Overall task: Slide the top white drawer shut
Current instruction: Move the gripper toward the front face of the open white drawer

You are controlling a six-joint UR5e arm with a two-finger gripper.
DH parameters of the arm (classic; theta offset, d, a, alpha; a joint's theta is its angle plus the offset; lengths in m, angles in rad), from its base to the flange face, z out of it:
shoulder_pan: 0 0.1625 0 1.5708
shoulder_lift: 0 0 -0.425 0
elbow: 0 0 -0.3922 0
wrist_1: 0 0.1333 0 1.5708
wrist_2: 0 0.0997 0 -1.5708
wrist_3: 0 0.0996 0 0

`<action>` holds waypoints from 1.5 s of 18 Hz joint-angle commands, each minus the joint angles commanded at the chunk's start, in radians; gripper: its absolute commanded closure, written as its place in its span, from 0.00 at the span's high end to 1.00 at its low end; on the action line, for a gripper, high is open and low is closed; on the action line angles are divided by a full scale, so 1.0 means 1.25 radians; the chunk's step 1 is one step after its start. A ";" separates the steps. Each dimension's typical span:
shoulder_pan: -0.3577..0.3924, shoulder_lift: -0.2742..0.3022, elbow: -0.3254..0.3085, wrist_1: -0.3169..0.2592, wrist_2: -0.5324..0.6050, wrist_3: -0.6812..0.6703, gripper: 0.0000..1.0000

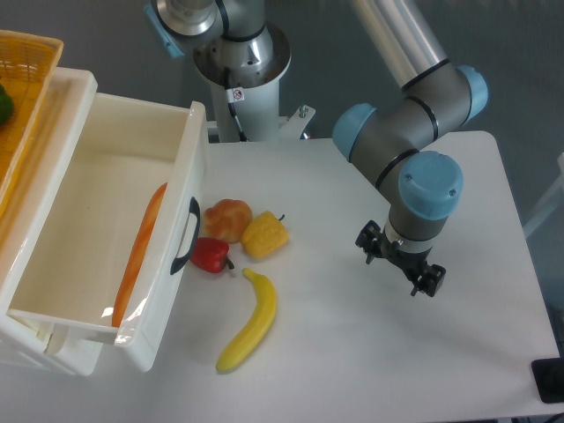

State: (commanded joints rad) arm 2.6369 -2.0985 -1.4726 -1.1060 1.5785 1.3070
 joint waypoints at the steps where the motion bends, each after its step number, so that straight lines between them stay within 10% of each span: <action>1: -0.004 -0.001 -0.001 0.000 0.010 -0.010 1.00; 16: -0.075 0.058 -0.126 0.018 0.038 -0.180 1.00; 23: -0.152 0.097 -0.109 0.020 -0.034 -0.402 0.98; 27: -0.173 0.108 -0.110 0.020 -0.113 -0.550 0.43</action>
State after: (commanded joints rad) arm 2.4206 -1.9635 -1.6107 -1.0815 1.4377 0.6200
